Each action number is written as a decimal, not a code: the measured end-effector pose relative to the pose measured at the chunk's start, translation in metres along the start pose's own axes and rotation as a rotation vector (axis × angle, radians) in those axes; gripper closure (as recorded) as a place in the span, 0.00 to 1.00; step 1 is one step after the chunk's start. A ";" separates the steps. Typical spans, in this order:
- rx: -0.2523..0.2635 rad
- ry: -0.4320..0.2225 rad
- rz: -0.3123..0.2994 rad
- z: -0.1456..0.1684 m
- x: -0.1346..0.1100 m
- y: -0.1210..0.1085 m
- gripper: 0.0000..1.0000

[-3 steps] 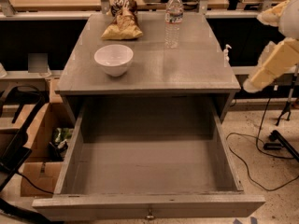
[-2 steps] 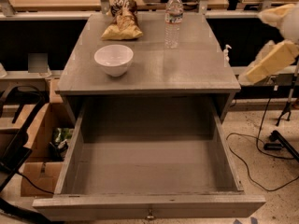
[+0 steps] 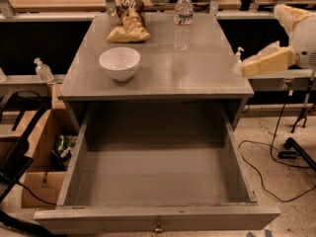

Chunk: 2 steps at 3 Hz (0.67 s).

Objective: Place water bottle into top drawer

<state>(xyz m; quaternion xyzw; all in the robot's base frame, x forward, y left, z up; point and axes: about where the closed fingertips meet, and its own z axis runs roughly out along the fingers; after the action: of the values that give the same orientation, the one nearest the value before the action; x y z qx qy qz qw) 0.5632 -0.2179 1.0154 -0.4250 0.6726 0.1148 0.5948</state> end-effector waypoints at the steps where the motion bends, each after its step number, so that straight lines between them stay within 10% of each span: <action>1: 0.060 -0.061 0.007 0.007 -0.022 -0.011 0.00; 2: 0.051 -0.053 0.010 0.014 -0.022 -0.012 0.00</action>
Offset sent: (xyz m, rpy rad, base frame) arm 0.0276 0.0128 0.0196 0.0569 -0.0369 -0.0329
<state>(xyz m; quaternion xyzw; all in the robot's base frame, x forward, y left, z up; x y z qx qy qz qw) 0.5801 -0.2069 1.0358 -0.4030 0.6615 0.1121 0.6224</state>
